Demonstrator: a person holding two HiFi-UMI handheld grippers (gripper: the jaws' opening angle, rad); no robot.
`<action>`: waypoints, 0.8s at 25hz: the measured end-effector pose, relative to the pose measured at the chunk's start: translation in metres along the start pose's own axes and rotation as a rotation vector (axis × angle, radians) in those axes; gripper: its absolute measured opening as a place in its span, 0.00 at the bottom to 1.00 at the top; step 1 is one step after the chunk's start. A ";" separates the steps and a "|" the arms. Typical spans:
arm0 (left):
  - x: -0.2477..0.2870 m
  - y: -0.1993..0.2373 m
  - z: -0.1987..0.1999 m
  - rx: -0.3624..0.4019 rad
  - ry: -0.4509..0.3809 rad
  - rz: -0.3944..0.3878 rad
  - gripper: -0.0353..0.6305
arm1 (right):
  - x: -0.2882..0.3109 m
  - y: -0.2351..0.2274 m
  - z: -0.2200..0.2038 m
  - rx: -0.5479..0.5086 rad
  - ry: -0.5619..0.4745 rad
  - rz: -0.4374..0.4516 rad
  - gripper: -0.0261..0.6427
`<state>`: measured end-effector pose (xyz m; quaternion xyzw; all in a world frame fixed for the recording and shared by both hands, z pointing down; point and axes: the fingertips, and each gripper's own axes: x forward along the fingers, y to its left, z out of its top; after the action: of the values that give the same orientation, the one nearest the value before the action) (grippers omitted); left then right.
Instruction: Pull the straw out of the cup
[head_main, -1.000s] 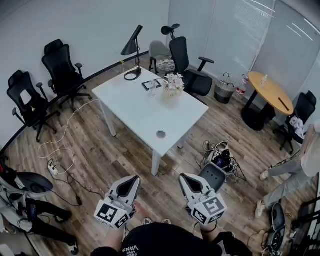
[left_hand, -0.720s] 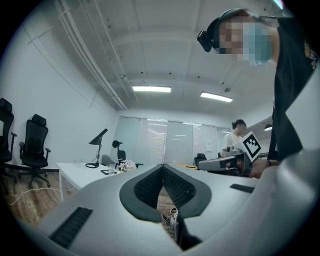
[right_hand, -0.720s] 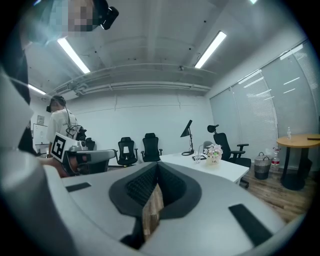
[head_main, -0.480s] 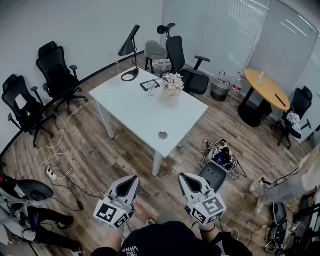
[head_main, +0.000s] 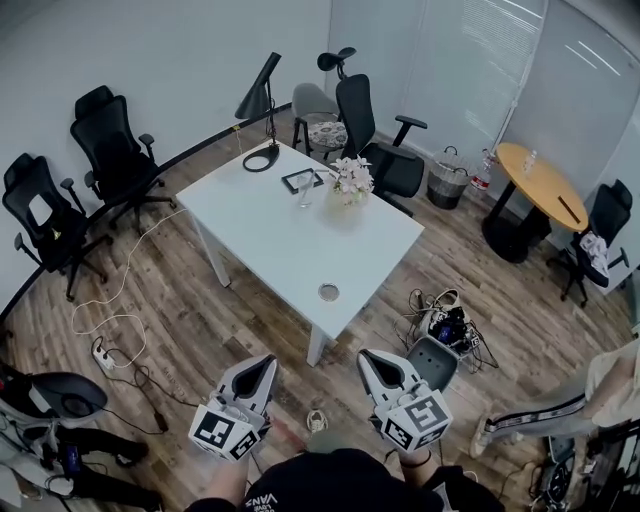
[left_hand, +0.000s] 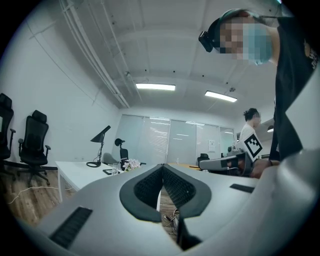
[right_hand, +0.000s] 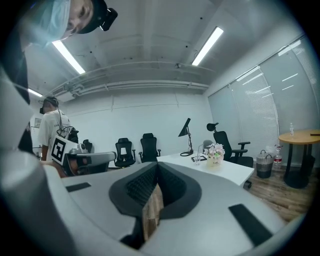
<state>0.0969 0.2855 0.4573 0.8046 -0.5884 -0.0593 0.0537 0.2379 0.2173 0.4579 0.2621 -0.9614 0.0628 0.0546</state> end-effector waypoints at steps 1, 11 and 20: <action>0.007 0.005 0.002 0.002 0.000 0.005 0.07 | 0.006 -0.006 0.003 -0.002 -0.003 0.005 0.06; 0.066 0.038 0.013 0.027 0.007 0.060 0.07 | 0.061 -0.060 0.019 0.001 -0.014 0.071 0.06; 0.100 0.066 0.008 0.015 0.022 0.079 0.07 | 0.100 -0.086 0.018 0.007 0.012 0.101 0.06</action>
<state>0.0637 0.1698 0.4564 0.7818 -0.6195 -0.0438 0.0562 0.1950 0.0919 0.4616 0.2130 -0.9729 0.0703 0.0560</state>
